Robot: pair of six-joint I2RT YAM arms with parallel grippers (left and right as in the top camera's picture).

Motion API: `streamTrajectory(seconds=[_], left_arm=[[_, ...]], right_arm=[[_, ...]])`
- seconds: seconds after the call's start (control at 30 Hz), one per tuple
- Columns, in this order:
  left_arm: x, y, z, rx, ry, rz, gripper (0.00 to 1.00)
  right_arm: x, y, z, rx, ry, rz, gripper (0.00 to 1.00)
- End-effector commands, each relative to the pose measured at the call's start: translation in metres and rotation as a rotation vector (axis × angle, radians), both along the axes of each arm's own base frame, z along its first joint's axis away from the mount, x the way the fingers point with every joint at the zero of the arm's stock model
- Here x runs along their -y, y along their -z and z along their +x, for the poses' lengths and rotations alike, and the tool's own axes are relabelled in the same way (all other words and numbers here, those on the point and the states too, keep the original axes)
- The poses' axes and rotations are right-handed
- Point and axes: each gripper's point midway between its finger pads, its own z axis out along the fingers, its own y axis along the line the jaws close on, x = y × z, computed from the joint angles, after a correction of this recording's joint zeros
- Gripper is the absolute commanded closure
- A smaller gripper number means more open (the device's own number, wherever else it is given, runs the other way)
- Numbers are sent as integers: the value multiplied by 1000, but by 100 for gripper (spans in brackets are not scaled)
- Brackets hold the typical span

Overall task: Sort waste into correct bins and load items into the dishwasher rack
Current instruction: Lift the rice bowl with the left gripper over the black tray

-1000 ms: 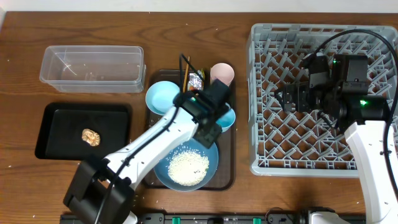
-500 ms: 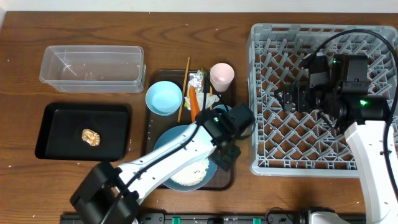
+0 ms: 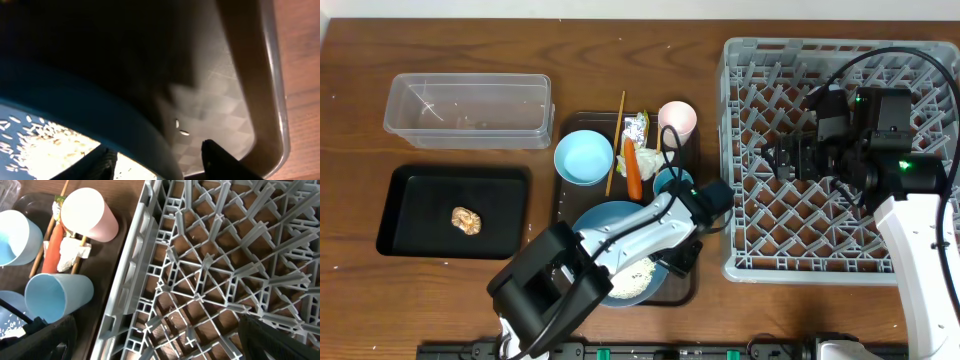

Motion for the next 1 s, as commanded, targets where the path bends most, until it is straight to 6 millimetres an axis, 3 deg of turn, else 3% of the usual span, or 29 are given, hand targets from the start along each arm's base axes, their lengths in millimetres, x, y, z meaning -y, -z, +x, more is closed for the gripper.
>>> streamTrajectory(seconds=[0.0,0.1,0.27,0.67,0.83,0.97], left_arm=[[-5,4,0,-4,-14,21,50],[-5,4,0,-4,-14,21,59],[-5,2,1,-2,-14,23,94],[-15,-14,5,25,-13,55,94],[-36,-46,19,76,-55,77,94],[-49,-77,37,147,-133,-2,94]], right_arm=[[2,-6,3,12,11,10,4],[2,-7,4,15,10,11,4],[2,-7,4,17,10,11,4],[2,-7,4,16,10,11,4],[2,-7,4,17,10,11,4],[2,-7,4,16,11,11,4]])
